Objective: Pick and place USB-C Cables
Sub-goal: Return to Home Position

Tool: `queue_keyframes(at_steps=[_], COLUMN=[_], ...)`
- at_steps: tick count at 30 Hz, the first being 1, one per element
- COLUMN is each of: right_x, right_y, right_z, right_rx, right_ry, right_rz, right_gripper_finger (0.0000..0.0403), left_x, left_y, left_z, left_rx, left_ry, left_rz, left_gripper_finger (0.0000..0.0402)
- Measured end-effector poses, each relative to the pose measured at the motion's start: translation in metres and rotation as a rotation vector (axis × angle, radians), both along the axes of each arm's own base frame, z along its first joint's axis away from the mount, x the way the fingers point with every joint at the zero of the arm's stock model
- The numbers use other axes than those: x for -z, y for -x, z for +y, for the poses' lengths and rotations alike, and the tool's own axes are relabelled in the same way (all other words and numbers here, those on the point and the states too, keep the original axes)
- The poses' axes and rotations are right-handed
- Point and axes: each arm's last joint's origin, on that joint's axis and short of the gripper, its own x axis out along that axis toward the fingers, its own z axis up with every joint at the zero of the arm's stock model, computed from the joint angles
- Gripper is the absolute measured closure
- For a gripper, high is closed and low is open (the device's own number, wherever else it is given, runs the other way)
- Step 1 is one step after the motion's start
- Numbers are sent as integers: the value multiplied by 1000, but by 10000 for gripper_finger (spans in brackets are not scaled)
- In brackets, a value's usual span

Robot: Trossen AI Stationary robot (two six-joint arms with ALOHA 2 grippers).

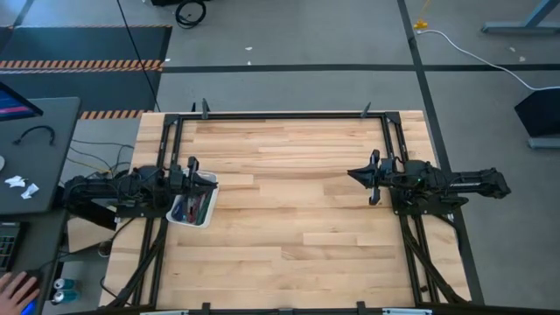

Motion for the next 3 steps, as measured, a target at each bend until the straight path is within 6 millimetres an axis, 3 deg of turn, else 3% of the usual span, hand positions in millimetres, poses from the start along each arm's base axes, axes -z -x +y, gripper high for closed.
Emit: queue_keyframes(at_steps=[3], right_x=[0], right_y=[0], right_z=[0], right_rx=[0], right_ry=[0], right_rz=[0], right_gripper_finger=[380], left_x=[0], left_y=[0], left_z=[0], left_rx=[0], left_ry=[0], left_rz=[0], left_gripper_finger=[368])
